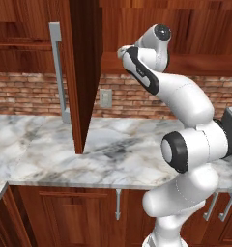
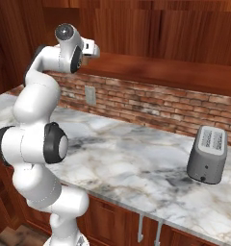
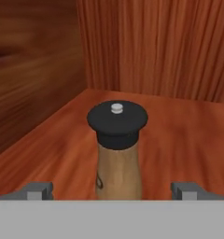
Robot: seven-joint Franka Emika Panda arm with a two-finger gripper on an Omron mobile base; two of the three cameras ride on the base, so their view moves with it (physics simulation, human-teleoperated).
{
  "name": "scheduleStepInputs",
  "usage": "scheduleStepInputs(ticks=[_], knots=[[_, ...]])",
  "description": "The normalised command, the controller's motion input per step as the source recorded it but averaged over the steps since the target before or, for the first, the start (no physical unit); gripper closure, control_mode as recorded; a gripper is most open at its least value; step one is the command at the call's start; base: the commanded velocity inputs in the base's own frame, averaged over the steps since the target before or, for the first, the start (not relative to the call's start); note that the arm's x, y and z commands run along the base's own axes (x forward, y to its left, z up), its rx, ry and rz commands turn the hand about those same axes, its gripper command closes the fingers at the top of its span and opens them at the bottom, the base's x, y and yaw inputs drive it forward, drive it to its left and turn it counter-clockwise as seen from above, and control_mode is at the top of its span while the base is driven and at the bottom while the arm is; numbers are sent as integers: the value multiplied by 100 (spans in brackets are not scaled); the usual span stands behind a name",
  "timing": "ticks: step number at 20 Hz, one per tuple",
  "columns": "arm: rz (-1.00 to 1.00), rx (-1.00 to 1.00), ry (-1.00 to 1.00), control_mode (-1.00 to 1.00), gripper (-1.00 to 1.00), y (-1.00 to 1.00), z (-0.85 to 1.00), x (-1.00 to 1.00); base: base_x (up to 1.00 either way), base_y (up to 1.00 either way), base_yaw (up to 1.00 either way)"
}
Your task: Take 2 condiments from the cabinet and move them on the counter near the stove.Make sure the condiments are lined up with each other, next to each other.
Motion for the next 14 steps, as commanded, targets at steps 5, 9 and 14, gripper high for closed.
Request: scheduleStepInputs(ticks=[5, 9, 14], knots=[[-2, 0, 0, -100, -100, 0, 0, 21, 0, 0, 0], [-1, 0, 0, -100, -100, 0, 0, 14, 0, 0, 0], [0, 0, 0, -100, -100, 0, 0, 11, 0, 0, 0]])
